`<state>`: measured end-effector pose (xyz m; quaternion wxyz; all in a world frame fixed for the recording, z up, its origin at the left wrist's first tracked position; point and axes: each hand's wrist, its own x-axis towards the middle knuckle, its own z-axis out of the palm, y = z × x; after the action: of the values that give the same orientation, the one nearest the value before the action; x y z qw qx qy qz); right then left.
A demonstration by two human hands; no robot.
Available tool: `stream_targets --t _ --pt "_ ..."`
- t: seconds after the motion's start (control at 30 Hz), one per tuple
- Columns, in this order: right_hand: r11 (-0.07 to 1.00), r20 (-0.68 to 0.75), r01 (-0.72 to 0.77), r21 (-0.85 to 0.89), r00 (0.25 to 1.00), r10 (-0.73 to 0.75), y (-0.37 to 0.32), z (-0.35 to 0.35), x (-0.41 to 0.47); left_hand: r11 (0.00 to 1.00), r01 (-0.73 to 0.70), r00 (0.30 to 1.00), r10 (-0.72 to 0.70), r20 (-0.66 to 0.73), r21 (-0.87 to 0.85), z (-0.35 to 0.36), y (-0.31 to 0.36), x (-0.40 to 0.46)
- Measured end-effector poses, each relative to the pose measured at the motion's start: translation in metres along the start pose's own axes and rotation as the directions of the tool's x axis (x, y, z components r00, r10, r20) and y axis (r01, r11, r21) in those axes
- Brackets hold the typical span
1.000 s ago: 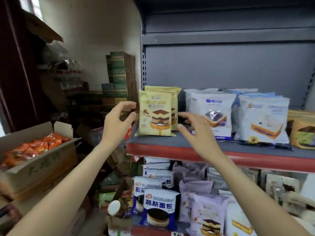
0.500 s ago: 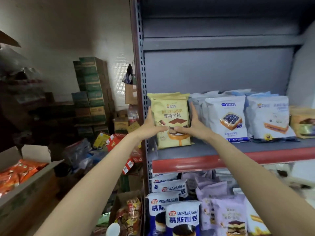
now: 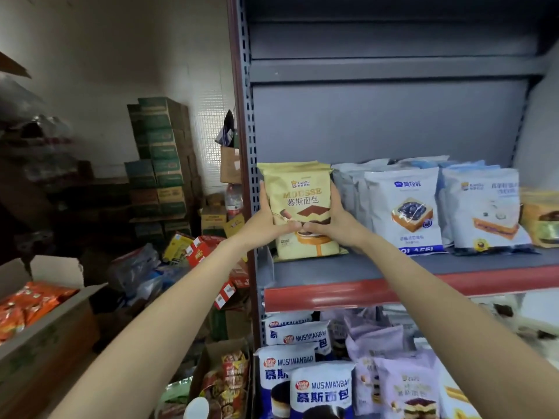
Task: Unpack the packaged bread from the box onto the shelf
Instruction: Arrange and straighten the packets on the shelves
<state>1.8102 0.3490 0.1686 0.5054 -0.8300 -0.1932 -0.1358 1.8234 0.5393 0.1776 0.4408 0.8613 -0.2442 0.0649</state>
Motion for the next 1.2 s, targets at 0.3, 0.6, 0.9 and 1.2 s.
stream_targets --t 0.3,0.6,0.9,1.2 --pt "0.995 0.075 -0.024 0.1 0.997 0.016 -0.002 0.003 -0.001 0.951 -0.009 0.992 0.048 -0.117 0.31 -0.014 -0.007 0.003" --pt "0.911 0.111 0.106 -0.398 0.992 -0.066 -0.011 0.01 -0.033 0.981 -0.12 0.993 0.115 -0.038 -0.15 -0.034 -0.017 -0.016" --pt "0.887 0.078 0.07 -0.457 0.996 -0.039 -0.011 0.006 -0.02 0.98 -0.189 0.982 0.189 -0.015 -0.055 -0.017 -0.017 0.002" --pt "0.997 0.074 0.057 -0.045 0.996 -0.054 -0.011 -0.005 -0.019 0.969 -0.028 0.992 -0.004 -0.13 -0.244 -0.03 -0.022 -0.001"
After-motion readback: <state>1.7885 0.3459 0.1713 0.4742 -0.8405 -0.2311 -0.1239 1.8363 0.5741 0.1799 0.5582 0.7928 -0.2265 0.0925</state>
